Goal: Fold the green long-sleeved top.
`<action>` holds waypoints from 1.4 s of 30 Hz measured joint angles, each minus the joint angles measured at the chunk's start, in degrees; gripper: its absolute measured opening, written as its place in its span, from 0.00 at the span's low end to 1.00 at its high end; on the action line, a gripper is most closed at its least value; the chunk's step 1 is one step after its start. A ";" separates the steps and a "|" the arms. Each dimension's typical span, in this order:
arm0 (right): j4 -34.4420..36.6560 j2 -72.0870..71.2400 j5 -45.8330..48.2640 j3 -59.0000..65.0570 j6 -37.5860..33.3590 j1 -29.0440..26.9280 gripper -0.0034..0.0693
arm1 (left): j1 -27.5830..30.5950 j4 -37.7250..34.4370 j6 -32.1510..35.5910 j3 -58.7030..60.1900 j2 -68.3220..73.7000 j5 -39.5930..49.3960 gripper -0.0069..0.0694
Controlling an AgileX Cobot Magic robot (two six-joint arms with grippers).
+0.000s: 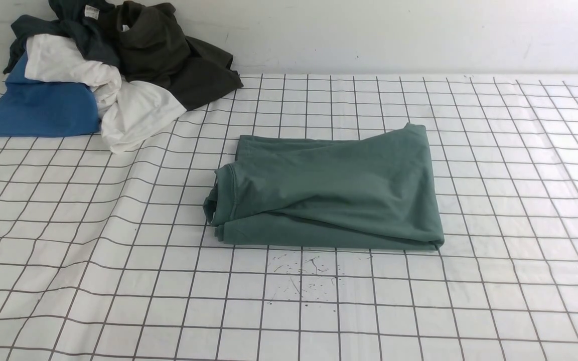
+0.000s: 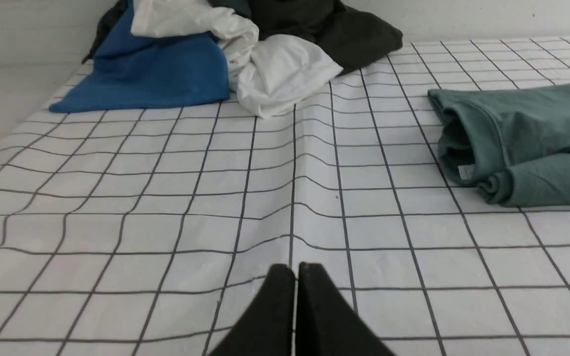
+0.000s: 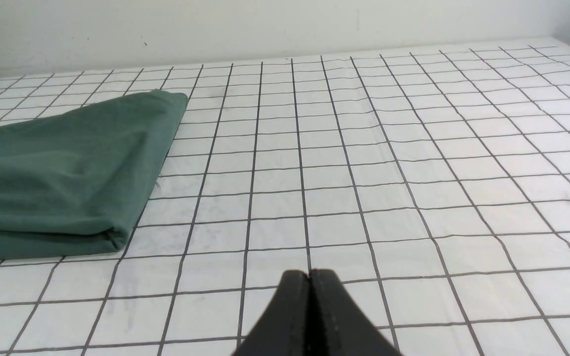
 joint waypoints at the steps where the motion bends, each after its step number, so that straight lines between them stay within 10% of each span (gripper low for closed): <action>1: 0.00 0.00 0.00 0.00 0.00 0.00 0.03 | -0.09 0.06 0.00 0.00 0.00 0.22 0.08; 42: 0.02 0.00 0.00 0.00 0.19 0.00 0.03 | -0.30 -0.12 2.62 -0.10 0.00 4.36 0.08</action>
